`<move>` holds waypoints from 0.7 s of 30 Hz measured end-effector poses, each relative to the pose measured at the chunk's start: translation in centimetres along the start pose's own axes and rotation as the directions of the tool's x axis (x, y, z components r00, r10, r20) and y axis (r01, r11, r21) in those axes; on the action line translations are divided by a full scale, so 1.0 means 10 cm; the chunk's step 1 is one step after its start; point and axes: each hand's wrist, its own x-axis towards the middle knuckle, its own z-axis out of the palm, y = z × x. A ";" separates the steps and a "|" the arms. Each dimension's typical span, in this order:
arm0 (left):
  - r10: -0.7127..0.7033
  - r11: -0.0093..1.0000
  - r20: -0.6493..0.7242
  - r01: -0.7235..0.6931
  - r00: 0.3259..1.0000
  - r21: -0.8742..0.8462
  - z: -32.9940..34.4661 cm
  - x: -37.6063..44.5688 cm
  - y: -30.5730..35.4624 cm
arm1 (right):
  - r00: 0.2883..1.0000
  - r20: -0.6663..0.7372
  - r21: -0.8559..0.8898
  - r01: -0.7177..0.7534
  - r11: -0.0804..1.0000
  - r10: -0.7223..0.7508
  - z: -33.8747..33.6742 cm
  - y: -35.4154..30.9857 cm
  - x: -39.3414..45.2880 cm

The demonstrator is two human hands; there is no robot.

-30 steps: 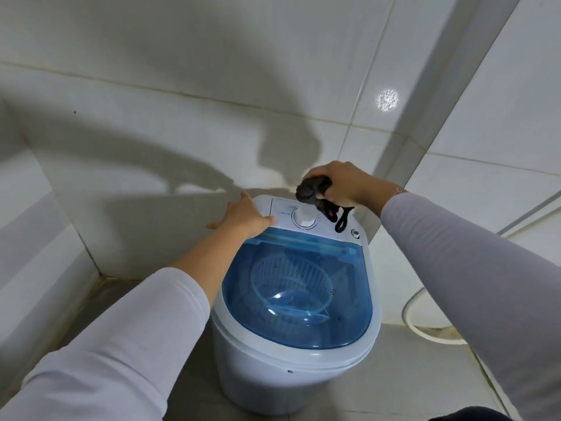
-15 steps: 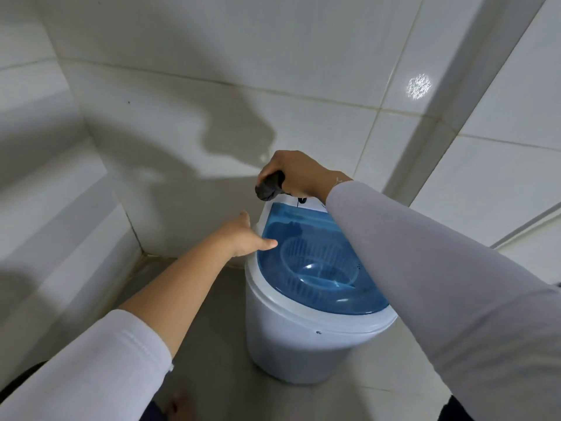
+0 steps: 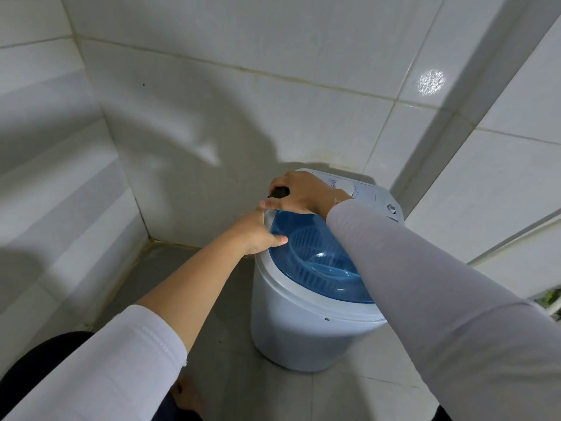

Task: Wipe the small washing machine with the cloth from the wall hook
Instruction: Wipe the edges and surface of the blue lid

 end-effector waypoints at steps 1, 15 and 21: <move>0.000 1.000 0.005 0.000 1.000 -0.002 0.00 -0.01 0.00 | 0.999 -0.032 -0.022 0.011 1.000 -0.012 0.03 0.00 0.00; -0.015 1.000 0.018 0.015 1.000 0.009 0.01 -0.05 0.01 | 0.993 -0.118 -0.008 -0.031 0.999 0.030 -0.01 0.14 -0.18; -0.014 1.000 0.027 0.013 1.000 0.011 0.00 -0.08 0.05 | 0.989 -0.126 -0.016 -0.080 0.997 0.077 -0.05 0.35 -0.38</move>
